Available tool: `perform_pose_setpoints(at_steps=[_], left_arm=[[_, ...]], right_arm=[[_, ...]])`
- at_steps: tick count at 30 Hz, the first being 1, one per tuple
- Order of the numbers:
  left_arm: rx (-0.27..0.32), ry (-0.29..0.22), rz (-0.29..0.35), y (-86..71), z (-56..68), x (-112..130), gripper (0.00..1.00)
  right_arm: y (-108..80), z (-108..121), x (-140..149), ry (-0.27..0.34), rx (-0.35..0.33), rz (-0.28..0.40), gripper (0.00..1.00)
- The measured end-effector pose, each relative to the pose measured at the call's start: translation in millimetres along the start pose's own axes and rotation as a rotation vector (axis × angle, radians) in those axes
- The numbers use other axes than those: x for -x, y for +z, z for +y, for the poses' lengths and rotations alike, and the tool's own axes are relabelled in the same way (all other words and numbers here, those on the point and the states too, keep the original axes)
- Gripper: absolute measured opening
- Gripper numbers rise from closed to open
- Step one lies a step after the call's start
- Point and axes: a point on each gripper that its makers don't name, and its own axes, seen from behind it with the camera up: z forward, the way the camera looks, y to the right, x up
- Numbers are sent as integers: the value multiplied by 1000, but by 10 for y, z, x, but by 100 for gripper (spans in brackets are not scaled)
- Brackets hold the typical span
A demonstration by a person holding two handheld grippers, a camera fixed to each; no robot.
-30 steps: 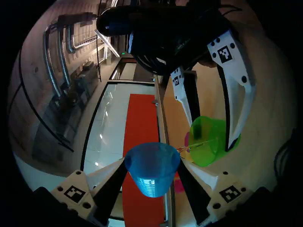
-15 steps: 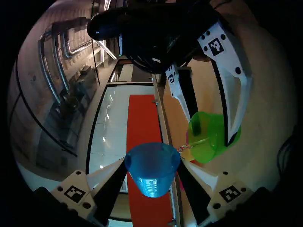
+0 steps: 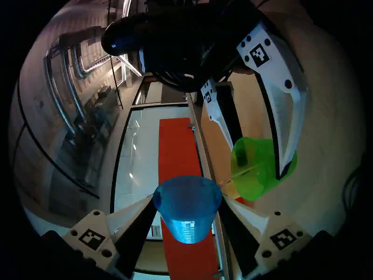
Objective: Pour water
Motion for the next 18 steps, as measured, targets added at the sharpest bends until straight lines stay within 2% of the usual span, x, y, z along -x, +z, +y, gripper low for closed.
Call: perform_pose_setpoints(at_steps=[6,12,15,18], left_arm=[[-5,4,1,12,-16,-9,87],[-8,-14,1,31,-28,-10,87],[-6,-39,1,46,-28,-10,87],[4,-89,-6,55,-4,8,87]], right_arm=[[-1,9,1,2,3,0,90],[-6,7,-8,3,2,2,90],[-4,8,-4,2,3,2,90],[-1,9,3,2,3,1,90]])
